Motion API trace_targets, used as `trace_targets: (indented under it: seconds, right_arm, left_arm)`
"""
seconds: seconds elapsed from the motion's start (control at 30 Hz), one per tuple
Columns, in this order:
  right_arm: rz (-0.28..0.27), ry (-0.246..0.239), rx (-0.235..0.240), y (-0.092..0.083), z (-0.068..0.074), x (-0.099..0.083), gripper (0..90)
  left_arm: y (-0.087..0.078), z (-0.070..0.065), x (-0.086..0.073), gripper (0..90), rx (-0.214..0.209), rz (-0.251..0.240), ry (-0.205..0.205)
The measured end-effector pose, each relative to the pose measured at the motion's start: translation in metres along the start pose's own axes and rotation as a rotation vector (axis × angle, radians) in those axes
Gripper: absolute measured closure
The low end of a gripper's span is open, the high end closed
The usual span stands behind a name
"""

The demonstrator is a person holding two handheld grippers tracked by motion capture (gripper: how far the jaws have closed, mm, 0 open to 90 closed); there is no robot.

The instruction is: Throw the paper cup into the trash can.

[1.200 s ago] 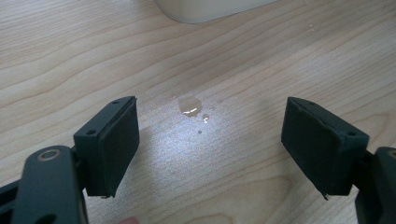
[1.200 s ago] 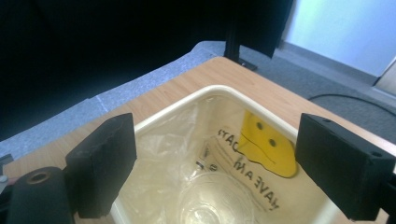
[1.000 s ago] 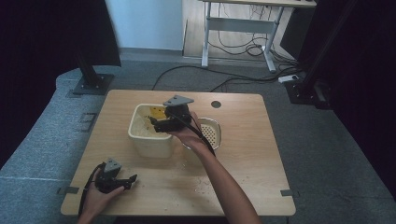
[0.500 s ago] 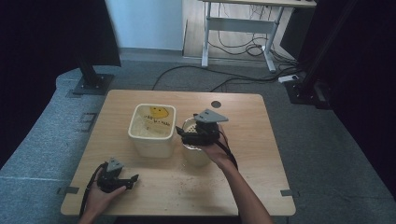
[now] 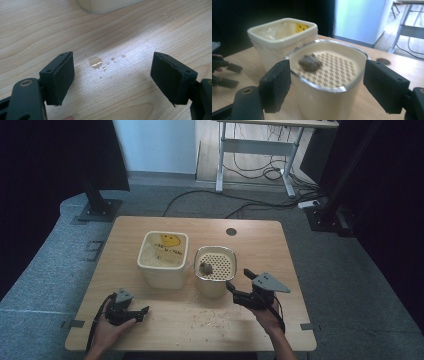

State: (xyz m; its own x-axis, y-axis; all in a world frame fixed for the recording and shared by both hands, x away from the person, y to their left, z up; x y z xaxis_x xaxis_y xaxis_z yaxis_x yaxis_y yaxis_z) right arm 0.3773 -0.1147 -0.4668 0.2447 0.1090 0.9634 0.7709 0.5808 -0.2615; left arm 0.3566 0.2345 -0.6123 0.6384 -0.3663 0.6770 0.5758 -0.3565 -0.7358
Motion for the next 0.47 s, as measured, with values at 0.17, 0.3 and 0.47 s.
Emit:
trace_targets:
  seconds: [0.17,0.3,0.47]
  right_arm:
    - [0.025,0.016,-0.015,-0.008,-0.01,-0.017,22.2]
    - [0.042,0.026,-0.027,-0.008,-0.015,-0.03,22.1]
    - [0.048,0.03,-0.028,-0.007,-0.016,-0.035,22.1]
  left_arm:
    - [0.001,0.001,0.0,19.5,0.002,0.002,-0.001]
    - [0.0,0.002,0.0,19.5,0.002,0.002,-0.004]
    - [0.001,0.003,0.0,19.4,0.002,0.003,-0.006]
Point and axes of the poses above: each handheld gripper's, and its own axes: y roughly forward along the jaws, x roughly out of its top, z roughly to its left, the point moved 10 cm from there along y, roughly forward along the jaws, and after that the axes turned 1 degree about y, right-handed, at the moved point
